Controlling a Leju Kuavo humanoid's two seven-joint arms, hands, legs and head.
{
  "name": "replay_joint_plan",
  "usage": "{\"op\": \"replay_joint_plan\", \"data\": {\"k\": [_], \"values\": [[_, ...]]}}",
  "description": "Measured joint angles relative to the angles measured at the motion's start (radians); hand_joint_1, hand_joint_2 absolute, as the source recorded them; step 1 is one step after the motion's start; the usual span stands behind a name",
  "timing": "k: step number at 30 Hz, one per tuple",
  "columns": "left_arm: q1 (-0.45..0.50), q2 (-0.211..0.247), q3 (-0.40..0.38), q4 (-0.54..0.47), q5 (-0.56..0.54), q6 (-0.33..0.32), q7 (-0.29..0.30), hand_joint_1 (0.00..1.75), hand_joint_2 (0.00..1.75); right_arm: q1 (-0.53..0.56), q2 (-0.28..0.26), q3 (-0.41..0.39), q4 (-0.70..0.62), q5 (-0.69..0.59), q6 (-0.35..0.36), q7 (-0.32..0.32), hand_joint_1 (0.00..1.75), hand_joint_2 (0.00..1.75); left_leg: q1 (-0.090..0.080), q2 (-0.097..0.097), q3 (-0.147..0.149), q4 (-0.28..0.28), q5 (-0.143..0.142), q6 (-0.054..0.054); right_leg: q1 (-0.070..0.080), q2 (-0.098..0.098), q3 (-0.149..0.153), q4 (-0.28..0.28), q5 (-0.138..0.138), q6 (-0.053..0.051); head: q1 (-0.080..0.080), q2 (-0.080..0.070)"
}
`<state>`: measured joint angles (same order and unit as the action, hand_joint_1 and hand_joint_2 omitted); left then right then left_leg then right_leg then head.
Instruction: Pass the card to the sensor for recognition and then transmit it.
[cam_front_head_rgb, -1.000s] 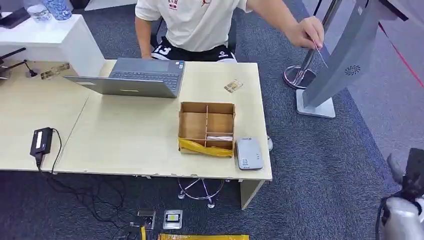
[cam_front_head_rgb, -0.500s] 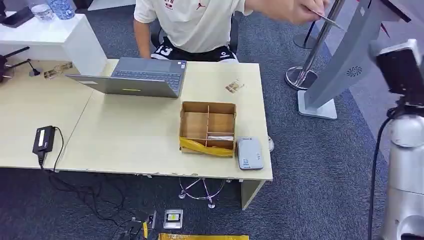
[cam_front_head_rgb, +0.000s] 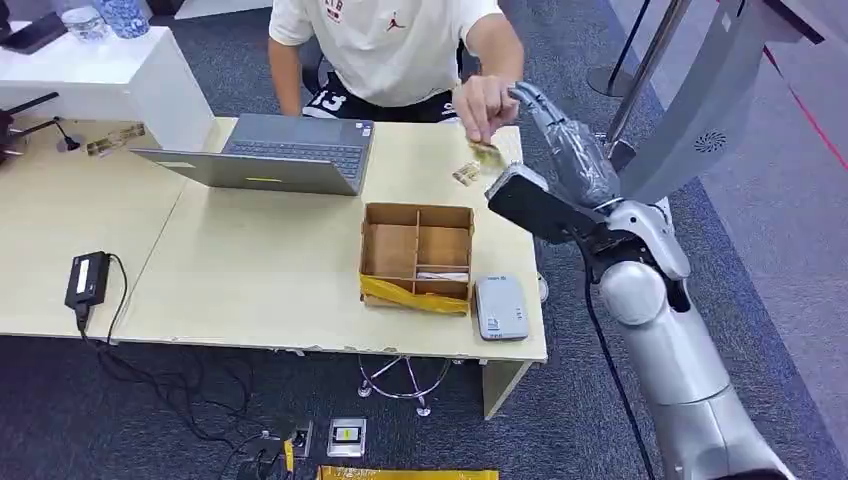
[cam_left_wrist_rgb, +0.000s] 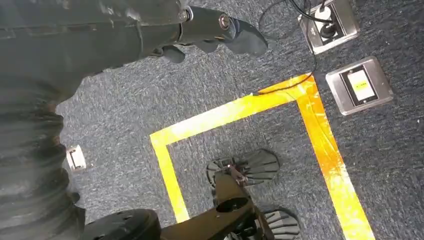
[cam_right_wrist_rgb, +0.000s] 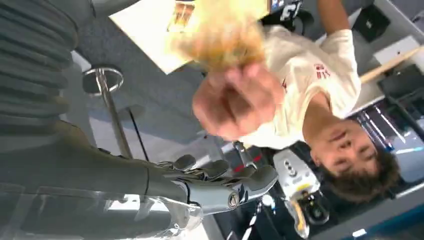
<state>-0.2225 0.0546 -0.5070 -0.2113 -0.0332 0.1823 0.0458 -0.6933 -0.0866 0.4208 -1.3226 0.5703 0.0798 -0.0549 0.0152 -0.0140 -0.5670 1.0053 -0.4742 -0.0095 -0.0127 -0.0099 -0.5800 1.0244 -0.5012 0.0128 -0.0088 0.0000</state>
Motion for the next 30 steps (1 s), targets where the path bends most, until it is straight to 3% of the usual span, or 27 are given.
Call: {"op": "replay_joint_plan", "data": {"k": [8,15,16,17,18,19,21,30], "values": [[-0.020,0.021,-0.005,-0.003,-0.030,-0.034,0.021,0.00,1.75,-0.001,0.031,0.029,0.074,0.003,-0.102,0.009,0.00,1.75,0.000,0.000,0.000,0.000,0.000,0.000,0.000,0.001,0.000,0.000,0.000,0.000,0.000,0.000],[-0.022,0.027,-0.016,-0.003,-0.027,-0.027,0.021,0.00,1.75,0.000,0.054,0.032,0.107,0.033,-0.143,0.004,0.00,1.75,0.000,0.001,0.000,0.000,0.000,0.000,0.000,0.002,-0.001,0.000,0.000,0.000,0.000,0.000],[-0.022,0.027,-0.021,-0.003,-0.027,-0.027,0.021,0.00,1.75,0.000,0.058,0.034,0.114,0.036,-0.147,0.003,0.10,1.75,0.000,0.001,0.000,0.000,0.000,0.000,0.000,0.003,-0.001,0.000,0.000,0.000,0.000,0.000],[-0.022,0.027,-0.023,-0.003,-0.026,-0.026,0.021,0.00,1.75,0.000,0.062,0.035,0.119,0.039,-0.151,0.002,0.51,1.75,0.000,0.001,0.000,0.000,0.000,0.000,0.000,0.002,-0.001,0.000,0.000,0.000,0.000,0.000],[-0.022,0.027,-0.024,-0.003,-0.026,-0.025,0.021,0.00,1.75,0.001,0.063,0.036,0.122,0.040,-0.156,-0.001,0.70,1.75,0.000,0.001,0.000,0.000,0.000,0.000,0.000,0.002,-0.001,0.000,0.000,0.000,0.000,0.000],[-0.022,0.027,-0.026,-0.003,-0.026,-0.024,0.021,0.00,1.75,0.001,0.066,0.038,0.127,0.042,-0.163,-0.003,1.59,1.75,0.000,0.001,0.000,0.000,0.000,0.000,0.000,0.002,-0.001,0.000,0.000,0.000,0.000,0.000],[-0.022,0.028,-0.026,-0.003,-0.025,-0.022,0.021,0.00,1.75,0.006,0.071,0.040,0.131,0.048,-0.171,-0.009,1.68,1.75,0.000,0.001,0.000,0.000,0.000,0.000,0.000,0.002,-0.001,0.000,0.000,0.000,0.000,0.000],[-0.022,0.028,-0.027,-0.003,-0.022,-0.016,0.021,0.00,1.75,0.019,0.077,0.047,0.134,0.058,-0.176,-0.014,1.69,1.75,0.000,0.001,0.000,0.000,0.000,0.000,0.000,0.003,-0.001,0.000,0.000,0.000,0.000,0.000]]}}
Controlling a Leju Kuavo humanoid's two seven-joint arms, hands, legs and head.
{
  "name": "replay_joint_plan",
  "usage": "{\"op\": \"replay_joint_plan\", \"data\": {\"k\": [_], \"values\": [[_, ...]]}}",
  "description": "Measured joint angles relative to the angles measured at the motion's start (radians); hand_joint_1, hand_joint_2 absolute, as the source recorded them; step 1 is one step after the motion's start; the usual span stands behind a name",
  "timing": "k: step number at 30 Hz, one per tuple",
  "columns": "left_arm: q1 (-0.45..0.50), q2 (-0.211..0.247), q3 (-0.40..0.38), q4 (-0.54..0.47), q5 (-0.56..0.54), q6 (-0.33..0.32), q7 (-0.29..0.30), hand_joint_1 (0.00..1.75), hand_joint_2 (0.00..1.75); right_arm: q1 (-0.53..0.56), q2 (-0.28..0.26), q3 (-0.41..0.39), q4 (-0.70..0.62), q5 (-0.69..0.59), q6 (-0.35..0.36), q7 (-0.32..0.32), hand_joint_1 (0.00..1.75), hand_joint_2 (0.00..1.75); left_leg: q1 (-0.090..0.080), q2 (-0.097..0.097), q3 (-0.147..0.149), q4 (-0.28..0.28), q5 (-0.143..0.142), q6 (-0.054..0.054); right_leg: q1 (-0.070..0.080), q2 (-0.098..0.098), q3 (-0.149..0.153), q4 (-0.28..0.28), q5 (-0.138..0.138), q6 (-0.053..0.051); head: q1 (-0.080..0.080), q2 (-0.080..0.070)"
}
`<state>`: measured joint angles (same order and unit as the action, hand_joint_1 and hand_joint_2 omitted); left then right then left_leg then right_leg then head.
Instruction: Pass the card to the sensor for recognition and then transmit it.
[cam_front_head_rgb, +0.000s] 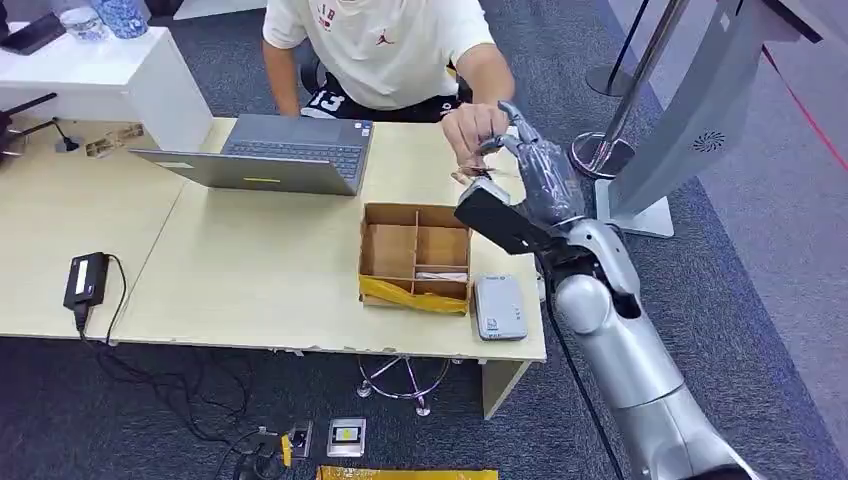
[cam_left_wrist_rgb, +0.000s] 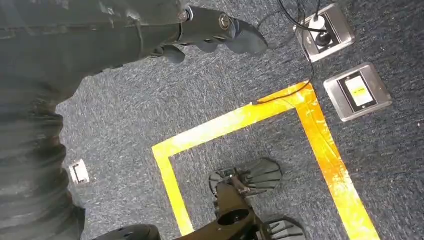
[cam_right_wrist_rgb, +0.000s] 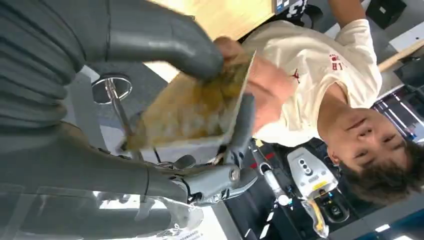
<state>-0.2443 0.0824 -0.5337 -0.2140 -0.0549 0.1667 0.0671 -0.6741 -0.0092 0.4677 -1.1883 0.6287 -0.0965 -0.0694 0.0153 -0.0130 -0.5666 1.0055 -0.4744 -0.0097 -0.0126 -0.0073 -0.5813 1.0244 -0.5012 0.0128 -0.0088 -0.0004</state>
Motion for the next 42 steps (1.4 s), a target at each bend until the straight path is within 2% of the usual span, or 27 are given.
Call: {"op": "replay_joint_plan", "data": {"k": [11,17,28,42], "values": [[0.000,0.000,0.000,0.000,-0.007,0.000,0.000,0.00,1.75,0.014,-0.001,0.000,0.000,-0.006,-0.013,0.001,1.75,1.75,0.000,0.001,0.000,0.000,0.000,0.000,0.000,0.001,-0.001,0.000,0.000,0.000,0.000,0.000],[0.000,0.000,0.000,0.000,-0.012,-0.006,0.003,0.00,1.75,0.061,-0.013,0.000,0.008,-0.030,-0.038,-0.001,1.75,1.75,0.000,0.003,0.000,0.000,0.000,0.000,0.000,0.002,-0.001,0.000,0.000,0.000,0.000,0.000],[-0.010,0.000,-0.006,-0.001,-0.020,-0.038,0.071,0.00,1.75,0.186,-0.042,0.000,0.173,-0.039,-0.095,-0.017,1.75,1.75,0.000,0.004,0.000,0.000,-0.001,0.000,0.000,0.004,-0.002,0.000,0.000,0.000,-0.001,0.000],[-0.011,0.000,-0.007,-0.002,0.006,-0.035,0.069,0.00,1.75,0.210,-0.052,0.012,0.332,-0.038,-0.118,-0.041,1.75,1.75,0.000,0.004,0.000,0.000,-0.001,0.000,0.000,0.004,-0.002,0.000,0.000,0.000,0.000,0.000]]}}
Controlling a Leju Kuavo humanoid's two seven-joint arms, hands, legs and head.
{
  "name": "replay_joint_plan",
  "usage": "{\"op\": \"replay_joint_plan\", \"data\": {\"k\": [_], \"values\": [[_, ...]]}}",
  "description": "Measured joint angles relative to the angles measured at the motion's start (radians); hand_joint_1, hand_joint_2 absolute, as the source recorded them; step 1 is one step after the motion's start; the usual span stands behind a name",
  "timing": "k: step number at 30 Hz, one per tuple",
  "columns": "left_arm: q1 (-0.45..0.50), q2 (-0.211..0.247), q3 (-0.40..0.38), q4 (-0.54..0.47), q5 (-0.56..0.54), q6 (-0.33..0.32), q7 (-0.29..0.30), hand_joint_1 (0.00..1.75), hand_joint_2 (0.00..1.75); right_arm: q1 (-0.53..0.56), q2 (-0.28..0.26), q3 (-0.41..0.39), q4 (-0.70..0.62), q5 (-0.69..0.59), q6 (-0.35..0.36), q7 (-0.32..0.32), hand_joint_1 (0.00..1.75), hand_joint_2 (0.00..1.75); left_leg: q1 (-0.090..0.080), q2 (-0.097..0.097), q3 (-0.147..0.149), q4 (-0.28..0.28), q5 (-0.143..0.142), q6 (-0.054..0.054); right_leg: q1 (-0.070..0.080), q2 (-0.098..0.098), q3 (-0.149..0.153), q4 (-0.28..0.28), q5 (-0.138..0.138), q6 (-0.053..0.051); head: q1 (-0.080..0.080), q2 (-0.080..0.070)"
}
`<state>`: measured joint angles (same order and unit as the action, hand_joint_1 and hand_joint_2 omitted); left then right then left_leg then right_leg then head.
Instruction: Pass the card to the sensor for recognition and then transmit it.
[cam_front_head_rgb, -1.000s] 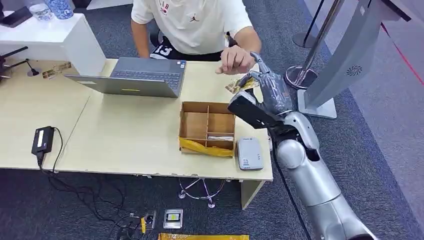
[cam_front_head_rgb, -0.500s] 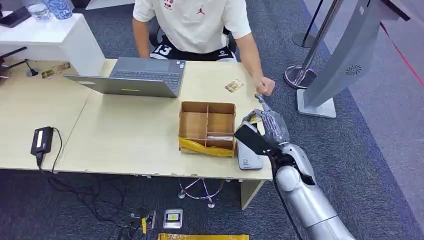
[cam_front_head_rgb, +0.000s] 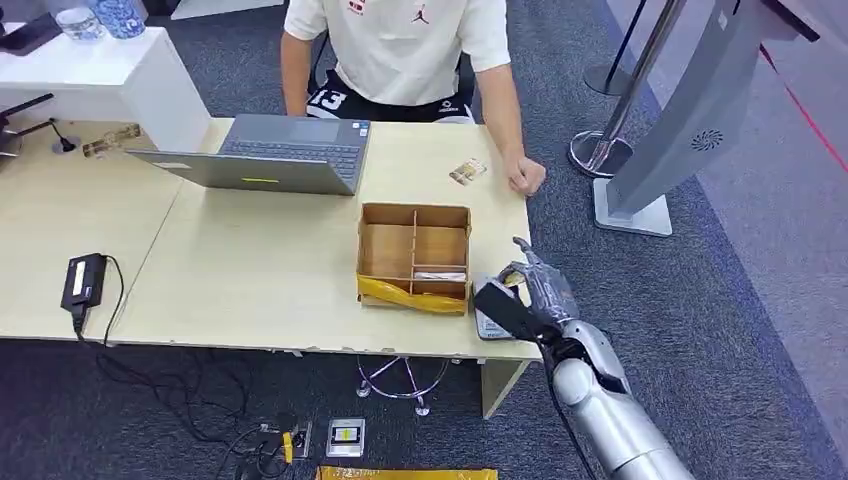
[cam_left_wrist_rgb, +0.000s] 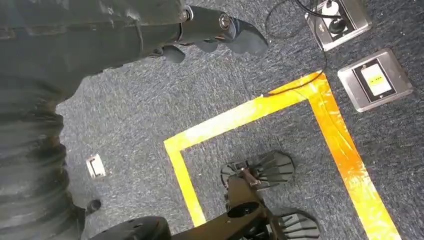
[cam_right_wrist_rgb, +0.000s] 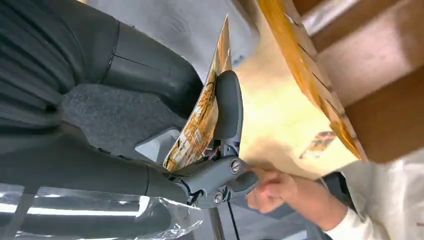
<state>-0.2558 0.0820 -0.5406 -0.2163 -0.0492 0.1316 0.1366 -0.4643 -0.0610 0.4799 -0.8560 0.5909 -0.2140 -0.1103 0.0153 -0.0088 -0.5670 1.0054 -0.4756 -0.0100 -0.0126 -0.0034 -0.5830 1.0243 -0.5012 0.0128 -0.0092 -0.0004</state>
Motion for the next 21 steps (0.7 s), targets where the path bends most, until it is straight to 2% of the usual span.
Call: {"op": "replay_joint_plan", "data": {"k": [14,21], "values": [[0.004,0.000,0.000,0.000,0.011,0.000,0.000,0.00,1.75,0.000,0.009,0.020,0.073,0.021,-0.014,-0.016,1.75,1.75,0.000,0.000,0.000,0.000,0.000,0.000,0.000,0.000,0.000,0.000,0.000,0.000,0.000,0.000],[0.011,0.000,0.000,0.000,0.028,0.005,0.000,0.00,1.75,-0.003,0.011,0.035,0.106,0.031,-0.043,-0.020,1.75,1.75,0.000,0.000,0.000,0.000,0.000,0.000,0.000,0.000,0.000,0.000,0.000,0.000,0.000,0.000]]}}
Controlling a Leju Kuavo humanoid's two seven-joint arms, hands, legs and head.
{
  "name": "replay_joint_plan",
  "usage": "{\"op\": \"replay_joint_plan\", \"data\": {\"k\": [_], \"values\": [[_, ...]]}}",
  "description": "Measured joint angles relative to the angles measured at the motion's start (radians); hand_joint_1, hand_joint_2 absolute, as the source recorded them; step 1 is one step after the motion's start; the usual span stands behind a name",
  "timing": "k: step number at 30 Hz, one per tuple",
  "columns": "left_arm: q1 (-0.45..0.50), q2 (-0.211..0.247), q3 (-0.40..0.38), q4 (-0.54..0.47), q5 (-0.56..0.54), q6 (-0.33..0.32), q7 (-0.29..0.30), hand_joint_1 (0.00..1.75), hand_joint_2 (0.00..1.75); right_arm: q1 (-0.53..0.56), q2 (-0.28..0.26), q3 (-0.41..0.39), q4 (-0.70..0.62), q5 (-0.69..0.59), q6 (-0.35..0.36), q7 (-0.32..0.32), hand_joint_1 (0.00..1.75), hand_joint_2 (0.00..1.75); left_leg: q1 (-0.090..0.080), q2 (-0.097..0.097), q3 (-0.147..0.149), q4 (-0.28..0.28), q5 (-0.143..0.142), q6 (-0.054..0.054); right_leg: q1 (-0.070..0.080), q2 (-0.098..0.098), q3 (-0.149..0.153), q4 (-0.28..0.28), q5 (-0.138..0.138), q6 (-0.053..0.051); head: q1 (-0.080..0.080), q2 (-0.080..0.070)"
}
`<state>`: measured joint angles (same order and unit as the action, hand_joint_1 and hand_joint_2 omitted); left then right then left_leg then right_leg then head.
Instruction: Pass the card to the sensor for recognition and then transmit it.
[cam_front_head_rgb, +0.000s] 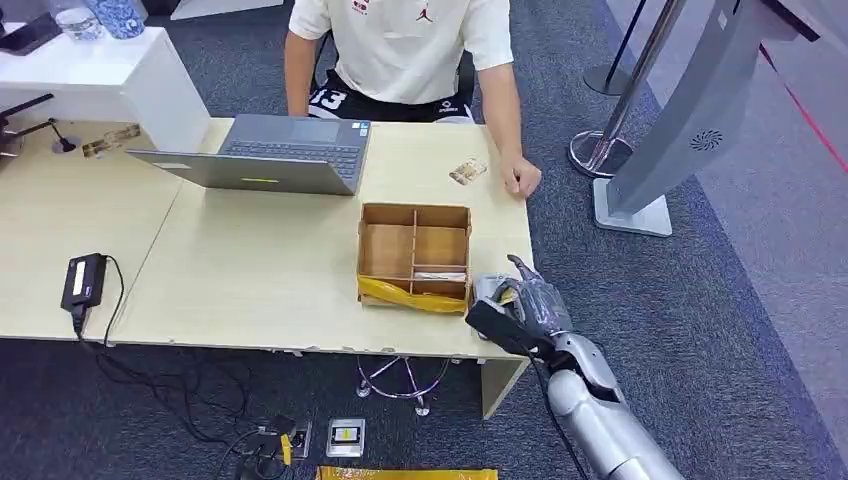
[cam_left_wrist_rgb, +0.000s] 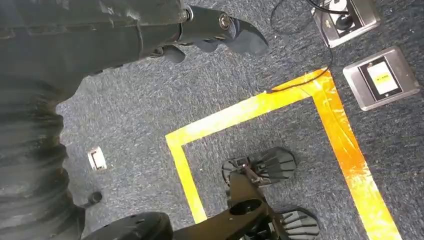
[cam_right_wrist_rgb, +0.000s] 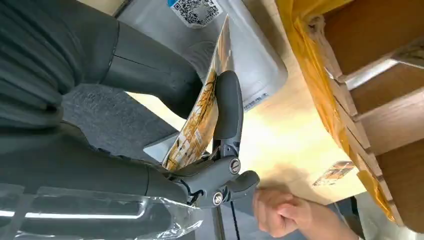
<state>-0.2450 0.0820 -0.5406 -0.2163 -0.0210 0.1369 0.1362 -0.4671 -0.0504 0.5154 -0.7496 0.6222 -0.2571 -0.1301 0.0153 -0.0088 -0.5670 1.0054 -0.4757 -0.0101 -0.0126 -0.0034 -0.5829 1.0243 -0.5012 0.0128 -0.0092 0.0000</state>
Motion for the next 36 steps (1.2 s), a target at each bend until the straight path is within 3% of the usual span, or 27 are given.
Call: {"op": "replay_joint_plan", "data": {"k": [15,23,28,31,36], "values": [[0.005,0.003,0.000,0.000,-0.002,0.004,-0.024,0.00,1.75,-0.107,-0.002,-0.030,-0.025,-0.055,-0.132,-0.033,1.75,1.75,0.000,0.000,0.000,0.000,0.000,0.000,0.000,0.000,0.000,0.000,0.000,0.000,0.000,0.000],[0.014,0.002,-0.011,0.000,-0.007,0.036,-0.066,0.00,1.75,-0.229,-0.009,-0.126,-0.170,-0.064,-0.108,-0.063,1.75,1.75,0.000,0.001,0.001,0.001,0.000,0.000,0.000,0.001,0.000,0.000,0.001,0.000,0.000,0.000],[0.010,-0.001,-0.024,0.000,-0.026,0.029,-0.066,0.00,1.75,-0.303,-0.009,-0.145,-0.229,-0.040,-0.066,-0.066,1.75,1.75,0.000,0.001,0.000,0.000,0.000,0.000,0.000,0.001,0.000,0.000,0.001,0.000,0.000,0.000],[-0.002,-0.005,-0.035,0.000,-0.036,0.025,-0.056,0.00,1.75,-0.367,0.003,-0.143,-0.214,0.010,-0.032,-0.085,1.75,1.75,0.000,0.001,0.000,0.000,0.000,0.000,0.000,0.001,0.000,0.000,0.001,0.000,0.000,0.000],[-0.034,-0.015,-0.050,-0.001,-0.050,-0.006,-0.006,0.00,1.75,-0.500,0.052,-0.125,-0.064,0.137,0.019,-0.042,1.75,1.75,0.000,0.000,-0.001,0.000,0.002,0.000,0.000,-0.001,0.000,0.001,0.001,0.000,0.000,0.000]]}}
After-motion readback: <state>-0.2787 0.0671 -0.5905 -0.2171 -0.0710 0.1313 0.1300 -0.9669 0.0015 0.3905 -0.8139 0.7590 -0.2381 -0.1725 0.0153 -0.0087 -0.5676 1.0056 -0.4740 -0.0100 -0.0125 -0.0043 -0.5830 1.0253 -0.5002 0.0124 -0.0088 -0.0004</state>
